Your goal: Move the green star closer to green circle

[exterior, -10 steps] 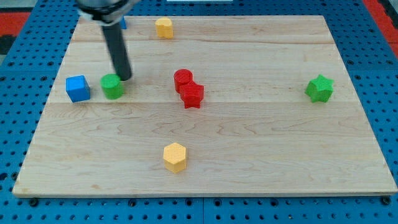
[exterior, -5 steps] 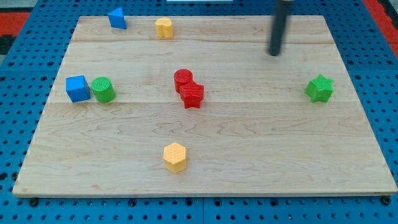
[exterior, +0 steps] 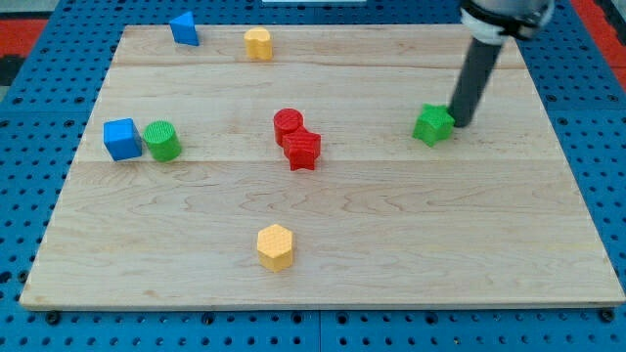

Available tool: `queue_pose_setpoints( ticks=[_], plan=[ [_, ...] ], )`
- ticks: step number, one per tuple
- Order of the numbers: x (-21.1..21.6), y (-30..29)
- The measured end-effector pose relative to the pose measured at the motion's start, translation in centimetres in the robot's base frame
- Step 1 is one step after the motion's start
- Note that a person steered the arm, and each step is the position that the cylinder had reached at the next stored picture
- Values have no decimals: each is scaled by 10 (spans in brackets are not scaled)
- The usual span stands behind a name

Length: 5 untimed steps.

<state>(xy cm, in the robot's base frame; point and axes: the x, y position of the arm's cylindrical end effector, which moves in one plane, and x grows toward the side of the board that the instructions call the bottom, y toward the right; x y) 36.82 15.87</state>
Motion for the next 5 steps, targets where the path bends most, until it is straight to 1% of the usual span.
queue_pose_setpoints(
  ticks=[1, 2, 3, 4, 5],
  plan=[
    [-18, -77],
    [19, -21],
    [70, 4],
    [73, -35],
    [50, -115]
  ],
)
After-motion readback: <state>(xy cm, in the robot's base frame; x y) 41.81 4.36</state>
